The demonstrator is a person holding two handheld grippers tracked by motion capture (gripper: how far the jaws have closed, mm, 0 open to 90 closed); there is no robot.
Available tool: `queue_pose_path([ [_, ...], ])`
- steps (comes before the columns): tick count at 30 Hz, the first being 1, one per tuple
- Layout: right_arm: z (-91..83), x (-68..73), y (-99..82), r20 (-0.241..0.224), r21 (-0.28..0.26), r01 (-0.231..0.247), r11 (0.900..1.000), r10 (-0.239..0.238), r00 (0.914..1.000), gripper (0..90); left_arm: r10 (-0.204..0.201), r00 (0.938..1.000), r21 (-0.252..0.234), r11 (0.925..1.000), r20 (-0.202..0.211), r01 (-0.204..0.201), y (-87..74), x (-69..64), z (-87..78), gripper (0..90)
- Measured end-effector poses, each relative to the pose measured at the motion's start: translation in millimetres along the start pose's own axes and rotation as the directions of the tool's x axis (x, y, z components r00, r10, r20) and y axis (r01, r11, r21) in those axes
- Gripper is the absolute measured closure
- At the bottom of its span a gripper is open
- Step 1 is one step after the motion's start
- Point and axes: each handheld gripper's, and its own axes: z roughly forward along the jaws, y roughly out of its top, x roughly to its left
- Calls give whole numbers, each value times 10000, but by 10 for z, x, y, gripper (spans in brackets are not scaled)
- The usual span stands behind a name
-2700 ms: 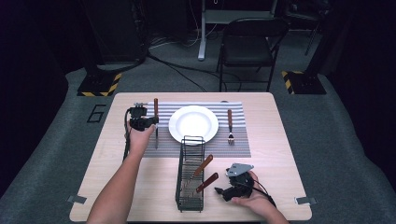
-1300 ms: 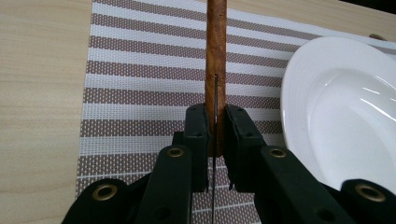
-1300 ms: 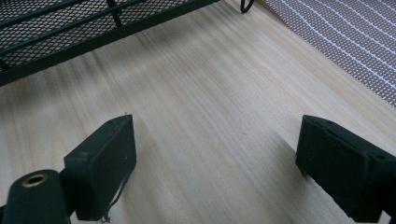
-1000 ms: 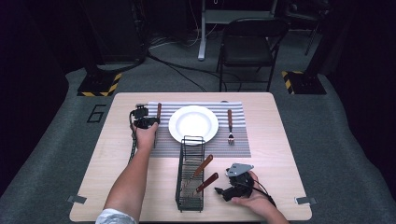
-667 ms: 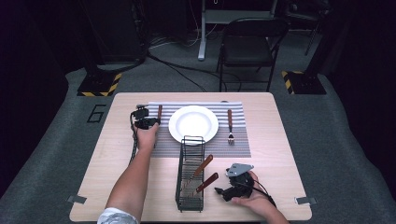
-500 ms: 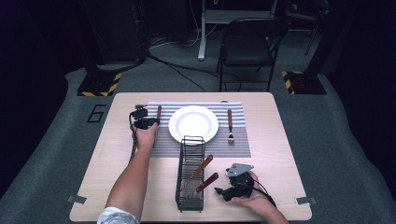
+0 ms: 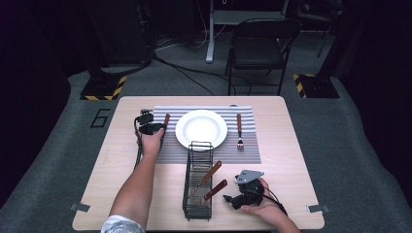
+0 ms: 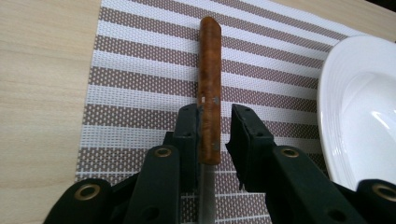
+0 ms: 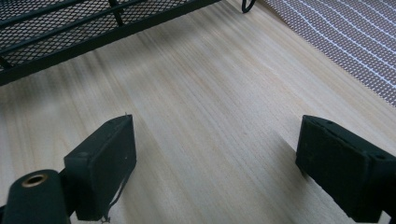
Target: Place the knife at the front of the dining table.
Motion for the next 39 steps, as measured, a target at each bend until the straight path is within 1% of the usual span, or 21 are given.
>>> queue_pose_path([
  [2,-1,0,0,-12,8,14,10000,-14,10000,113,68,9999,14,10000,-121,-68,9,18,-31,719],
  [7,-1,-2,-1,-20,12,31,10000,-31,10000,113,196,9998,-61,9998,-83,-196,24,62,-125,698],
  [9,-1,-3,-1,-23,18,44,10000,-44,10000,113,124,9998,-270,9996,134,-120,15,70,-191,668],
  [10,-1,-3,-1,-23,18,44,10000,-44,10000,113,124,9998,-270,9996,134,-120,15,70,-191,650],
  [11,-3,-6,-2,-35,33,95,9999,-95,9999,113,284,9994,-203,9994,205,-280,-1,63,-238,627],
  [13,-3,-6,-1,-35,32,97,9999,-97,9999,113,386,9989,-215,9990,269,-380,-13,59,-267,611],
  [14,-2,-6,-1,-35,31,97,9999,-97,9999,113,358,9986,-316,9989,399,-345,-33,51,-288,600],
  [16,-2,-5,-2,-34,32,93,10000,-92,10000,113,573,9969,-309,9980,548,-557,-72,32,-350,587],
  [19,-2,-5,-1,-34,32,92,10000,-92,10000,113,1034,9912,-330,9943,821,-1010,-139,-18,-437,568],
  [20,-2,-5,-1,-34,32,92,10000,-92,10000,113,1225,9883,-294,9923,908,-1203,-160,-31,-474,568],
  [21,-2,-5,-1,-30,34,95,9999,-95,10000,113,1526,9833,-368,9880,987,-1497,-207,-36,-551,559],
  [22,-2,-5,-1,-30,34,95,9999,-95,10000,113,1526,9833,-368,9880,987,-1497,-207,-36,-551,553],
  [25,-2,-5,-1,-31,37,99,9999,-99,9999,113,1569,9809,-447,9873,1152,-1526,-266,-10,-669,534],
  [28,-2,-5,-1,-30,32,99,9999,-99,9999,113,1805,9750,-492,9832,1299,-1755,-315,18,-792,524],
  [29,-2,-5,-1,-30,35,100,9999,-100,9999,113,1811,9743,-469,9832,1342,-1763,-331,19,-824,520],
  [30,-3,-5,-1,-30,39,100,9999,-100,9999,113,1942,9722,-394,9809,1310,-1906,-341,24,-857,514],
  [32,-3,-5,-1,-30,38,100,9999,-100,9999,113,2123,9671,-541,9769,1399,-2066,-378,32,-925,510],
  [33,-2,-4,-1,-27,39,103,9999,-103,9999,114,2176,9661,-555,9757,1386,-2118,-397,31,-961,509],
  [34,-2,-3,-1,-25,43,105,9999,-105,9999,113,2299,9635,-594,9729,1375,-2237,-416,32,-996,504],
  [37,-2,-4,-1,-25,42,104,9999,-103,9999,114,2393,9598,-733,9703,1466,-2307,-487,22,-1113,489],
  [39,-2,-3,-1,-24,42,105,9999,-105,9999,114,2547,9535,-875,9660,1614,-2433,-556,18,-1189,477],
])
